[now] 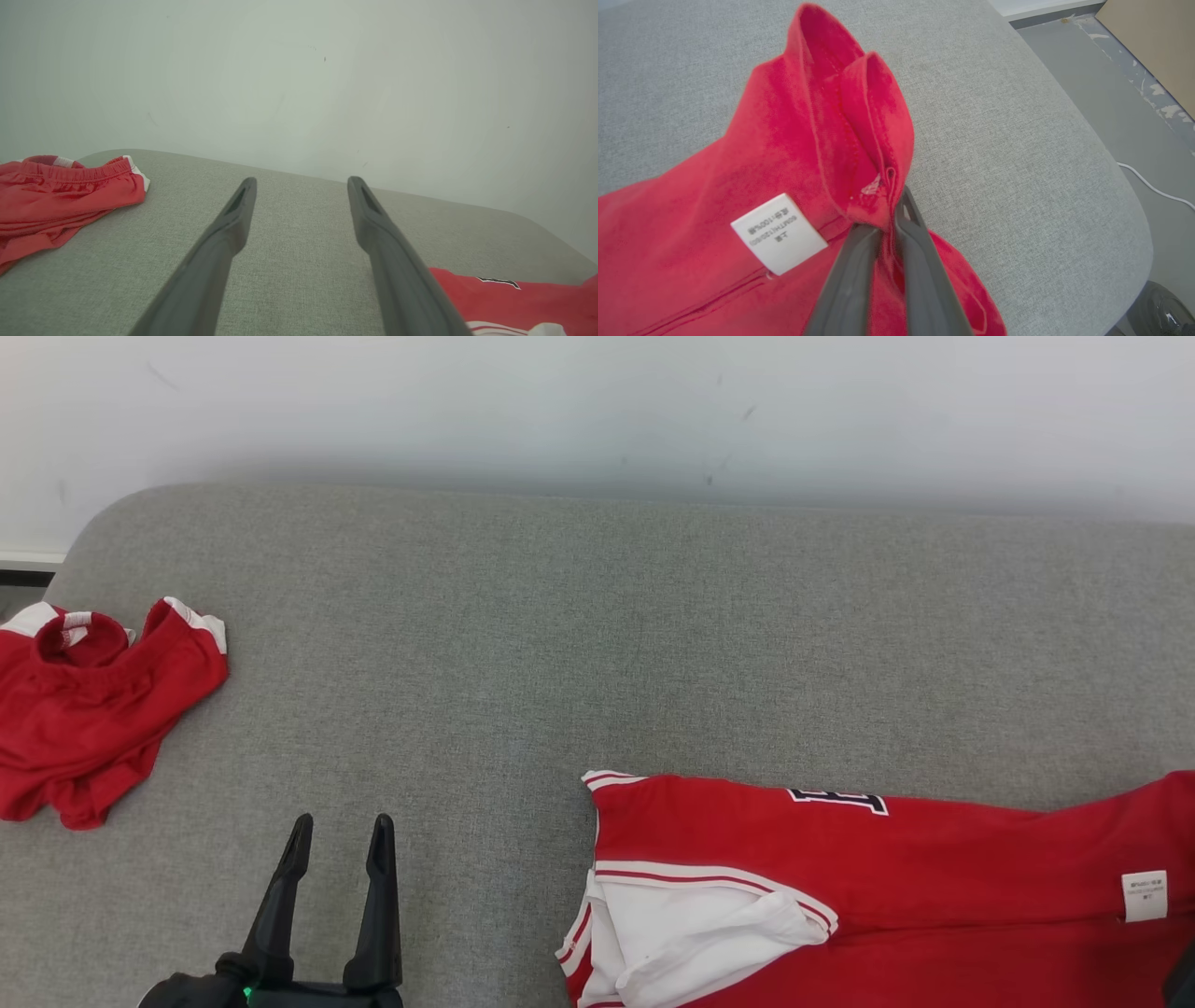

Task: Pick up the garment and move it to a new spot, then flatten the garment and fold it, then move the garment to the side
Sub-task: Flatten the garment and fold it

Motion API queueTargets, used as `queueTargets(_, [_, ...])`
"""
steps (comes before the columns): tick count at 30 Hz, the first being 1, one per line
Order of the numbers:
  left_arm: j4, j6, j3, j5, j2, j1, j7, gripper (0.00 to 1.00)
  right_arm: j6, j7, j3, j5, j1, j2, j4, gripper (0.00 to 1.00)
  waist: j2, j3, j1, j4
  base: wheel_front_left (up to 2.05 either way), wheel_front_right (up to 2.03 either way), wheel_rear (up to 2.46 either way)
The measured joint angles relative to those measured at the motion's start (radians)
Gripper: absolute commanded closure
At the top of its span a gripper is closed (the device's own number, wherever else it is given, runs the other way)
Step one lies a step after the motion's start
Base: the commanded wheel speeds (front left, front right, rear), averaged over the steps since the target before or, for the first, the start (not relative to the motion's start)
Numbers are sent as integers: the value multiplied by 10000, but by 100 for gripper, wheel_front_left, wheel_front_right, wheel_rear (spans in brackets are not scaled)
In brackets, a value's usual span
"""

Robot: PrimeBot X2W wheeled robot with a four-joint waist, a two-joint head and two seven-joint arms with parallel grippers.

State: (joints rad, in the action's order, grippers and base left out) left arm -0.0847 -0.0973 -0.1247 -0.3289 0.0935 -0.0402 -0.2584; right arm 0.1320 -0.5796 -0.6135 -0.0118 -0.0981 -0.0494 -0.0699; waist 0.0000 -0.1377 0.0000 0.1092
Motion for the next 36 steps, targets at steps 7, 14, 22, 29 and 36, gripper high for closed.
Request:
queueTargets(7, [96, -2, 17, -63, -12, -1, -13, 0, -2, -1197, 1471, -1218, 838, -4, 1425, 100, 0, 132, 0, -26, 0, 0, 0])
queueTargets(14, [161, -8, 29, -86, -50, -7, -40, 0, -2, -1850, 3910, -2493, 1354, -23, 2723, 100, 0, 304, 0, -136, 0, 0, 0])
queueTargets(22, [272, -73, -33, -88, -92, 7, -40, 0, -2, -993, 7014, -3490, 454, -4, 1584, 100, 0, 355, 1, -48, 0, 0, 0])
queueTargets(29, [395, -98, -40, -136, -102, 39, -40, 0, -2, -353, 9026, -4180, -210, 2, 42, 100, 0, 445, 0, 315, 0, 0, 0])
queueTargets(36, [451, -140, -50, -140, -104, 16, -42, 0, -2, 355, 9486, -4268, -696, -4, -1101, 100, 0, 620, 0, 616, 0, 0, 0])
